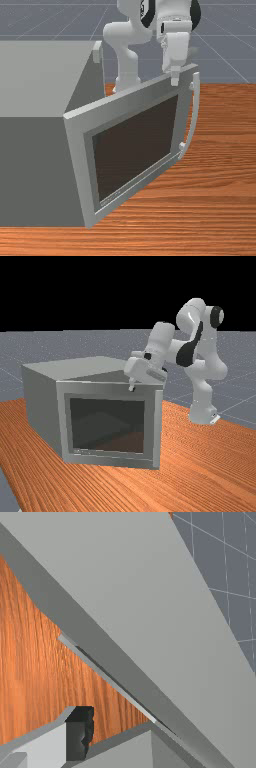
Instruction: Close the microwave
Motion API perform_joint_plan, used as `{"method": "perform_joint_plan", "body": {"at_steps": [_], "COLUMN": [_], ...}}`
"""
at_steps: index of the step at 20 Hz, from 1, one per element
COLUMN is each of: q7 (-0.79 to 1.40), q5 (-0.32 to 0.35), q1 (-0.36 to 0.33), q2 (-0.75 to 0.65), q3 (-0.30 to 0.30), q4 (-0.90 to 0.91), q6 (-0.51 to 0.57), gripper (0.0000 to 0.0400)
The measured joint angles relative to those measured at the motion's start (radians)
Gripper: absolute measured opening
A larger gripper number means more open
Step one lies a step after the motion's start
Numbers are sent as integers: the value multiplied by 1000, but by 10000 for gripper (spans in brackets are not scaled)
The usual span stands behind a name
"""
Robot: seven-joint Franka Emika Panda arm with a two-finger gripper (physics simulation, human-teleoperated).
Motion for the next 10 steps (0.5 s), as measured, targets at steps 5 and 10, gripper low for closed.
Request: {"method": "perform_joint_plan", "body": {"at_steps": [5, 10], "q7": [147, 220], "q5": [-138, -57], "q1": [-86, -29], "q2": [-455, -1010], "q3": [31, 127], "q4": [-414, -737], "q6": [-17, -247], "gripper": [400, 400]}}
